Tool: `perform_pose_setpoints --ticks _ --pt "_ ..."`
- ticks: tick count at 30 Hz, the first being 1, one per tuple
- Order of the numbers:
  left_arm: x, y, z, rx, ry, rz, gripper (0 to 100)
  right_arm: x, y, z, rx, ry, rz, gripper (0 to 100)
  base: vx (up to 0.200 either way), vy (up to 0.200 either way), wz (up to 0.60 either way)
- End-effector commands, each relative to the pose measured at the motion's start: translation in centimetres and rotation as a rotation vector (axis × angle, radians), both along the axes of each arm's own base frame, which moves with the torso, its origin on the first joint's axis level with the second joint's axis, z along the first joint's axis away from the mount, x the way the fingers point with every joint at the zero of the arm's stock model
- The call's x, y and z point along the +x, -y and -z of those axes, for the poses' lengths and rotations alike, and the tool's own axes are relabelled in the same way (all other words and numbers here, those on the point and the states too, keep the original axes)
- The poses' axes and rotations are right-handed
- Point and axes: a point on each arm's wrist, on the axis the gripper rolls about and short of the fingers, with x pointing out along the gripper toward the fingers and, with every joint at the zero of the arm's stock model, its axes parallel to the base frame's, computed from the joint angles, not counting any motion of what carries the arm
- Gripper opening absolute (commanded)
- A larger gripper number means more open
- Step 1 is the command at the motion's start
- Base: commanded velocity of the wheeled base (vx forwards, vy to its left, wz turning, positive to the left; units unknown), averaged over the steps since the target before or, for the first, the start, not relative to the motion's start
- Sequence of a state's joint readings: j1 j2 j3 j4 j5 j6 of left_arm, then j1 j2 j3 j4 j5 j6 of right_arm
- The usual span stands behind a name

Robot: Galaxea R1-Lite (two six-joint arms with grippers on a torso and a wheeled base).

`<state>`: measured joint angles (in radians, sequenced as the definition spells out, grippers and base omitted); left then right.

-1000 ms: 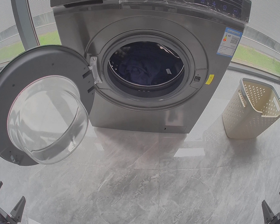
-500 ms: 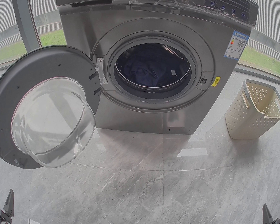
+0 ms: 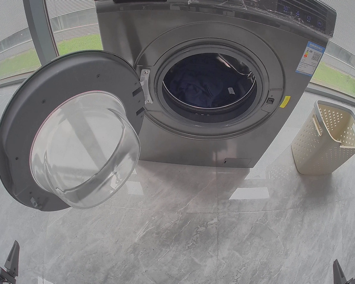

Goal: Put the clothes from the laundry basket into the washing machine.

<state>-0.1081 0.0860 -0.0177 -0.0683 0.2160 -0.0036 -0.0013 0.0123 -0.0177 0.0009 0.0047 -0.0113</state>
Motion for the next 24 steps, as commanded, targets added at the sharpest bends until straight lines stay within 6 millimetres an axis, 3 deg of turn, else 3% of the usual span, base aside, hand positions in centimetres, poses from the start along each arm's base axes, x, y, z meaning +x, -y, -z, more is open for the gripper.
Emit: perform_pose_setpoints --ticks 1,7,16,24 --pt "0.15 0.02 0.42 -0.003 -0.019 -0.001 100 0.12 0.00 0.44 0.001 -0.015 0.000 100 0.000 0.200 0.00" --pt "0.15 0.00 0.47 0.008 -0.030 -0.007 100 0.11 0.00 0.44 0.001 -0.014 0.000 100 0.000 0.200 0.00" --pt "0.18 0.12 0.46 0.004 -0.023 0.047 100 0.10 0.00 0.45 0.002 -0.012 -0.001 100 0.000 0.000 0.00" --pt "0.17 0.14 0.59 -0.006 -0.033 0.054 100 0.10 0.00 0.45 0.002 -0.012 0.000 100 0.200 0.000 0.00"
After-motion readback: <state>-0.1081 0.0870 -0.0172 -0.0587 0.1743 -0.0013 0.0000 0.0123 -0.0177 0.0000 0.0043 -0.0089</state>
